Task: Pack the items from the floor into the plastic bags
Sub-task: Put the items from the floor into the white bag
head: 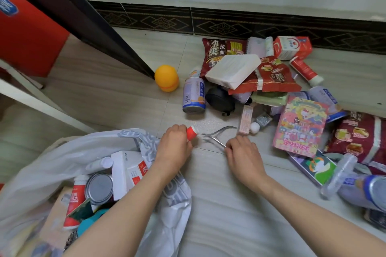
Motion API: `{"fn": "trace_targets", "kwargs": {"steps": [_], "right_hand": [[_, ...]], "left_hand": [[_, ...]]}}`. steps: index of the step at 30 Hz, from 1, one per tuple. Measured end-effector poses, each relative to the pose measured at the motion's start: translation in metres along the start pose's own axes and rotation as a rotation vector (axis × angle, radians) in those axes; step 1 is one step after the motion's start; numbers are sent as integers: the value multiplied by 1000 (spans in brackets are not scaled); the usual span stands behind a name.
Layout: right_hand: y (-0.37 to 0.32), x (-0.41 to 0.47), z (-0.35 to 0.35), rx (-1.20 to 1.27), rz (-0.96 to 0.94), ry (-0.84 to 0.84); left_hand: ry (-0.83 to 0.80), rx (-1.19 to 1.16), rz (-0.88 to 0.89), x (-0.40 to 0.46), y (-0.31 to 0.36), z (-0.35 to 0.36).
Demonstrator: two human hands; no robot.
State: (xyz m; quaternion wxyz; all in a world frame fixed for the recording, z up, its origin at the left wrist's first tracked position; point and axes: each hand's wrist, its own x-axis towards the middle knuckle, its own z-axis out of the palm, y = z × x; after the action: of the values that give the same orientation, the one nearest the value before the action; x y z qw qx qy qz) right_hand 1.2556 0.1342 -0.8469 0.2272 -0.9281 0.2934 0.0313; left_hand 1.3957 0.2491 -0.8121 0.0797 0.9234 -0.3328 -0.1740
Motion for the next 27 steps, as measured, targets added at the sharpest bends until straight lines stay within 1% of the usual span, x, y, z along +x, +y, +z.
{"fn": "trace_targets", "kwargs": {"steps": [2,5,7,9,13,15,17,21,23,24,27], "right_hand": [[-11,0,-9,204,86,20],[-30,0,-24,452,137,93],[-43,-4,-38,525,127,118],[-57,-12,-51,546,84,141],[-96,-34,-78,542,-60,176],[-118,-47,-87,524,-172,155],[-139,-58,-93,489,-280,106],[-174,-71,-89,400,-444,6],[-193,-71,-82,312,-533,-50],[-201,-70,-80,258,-572,-85],[-232,-60,-74,88,-629,-169]], "left_hand": [[111,-168,5,-5,3,-13],[216,-391,-2,-16,9,-38],[272,-521,-29,-27,12,-57],[336,-621,-46,-43,12,-76],[445,-754,-56,-86,-6,-114],[475,-746,-78,-111,-28,-130],[519,-736,-138,-135,-53,-141],[650,-774,-377,-168,-108,-146],[670,-760,-524,-181,-137,-139],[650,-730,-591,-187,-149,-132],[517,-611,-744,-202,-174,-104]]}}
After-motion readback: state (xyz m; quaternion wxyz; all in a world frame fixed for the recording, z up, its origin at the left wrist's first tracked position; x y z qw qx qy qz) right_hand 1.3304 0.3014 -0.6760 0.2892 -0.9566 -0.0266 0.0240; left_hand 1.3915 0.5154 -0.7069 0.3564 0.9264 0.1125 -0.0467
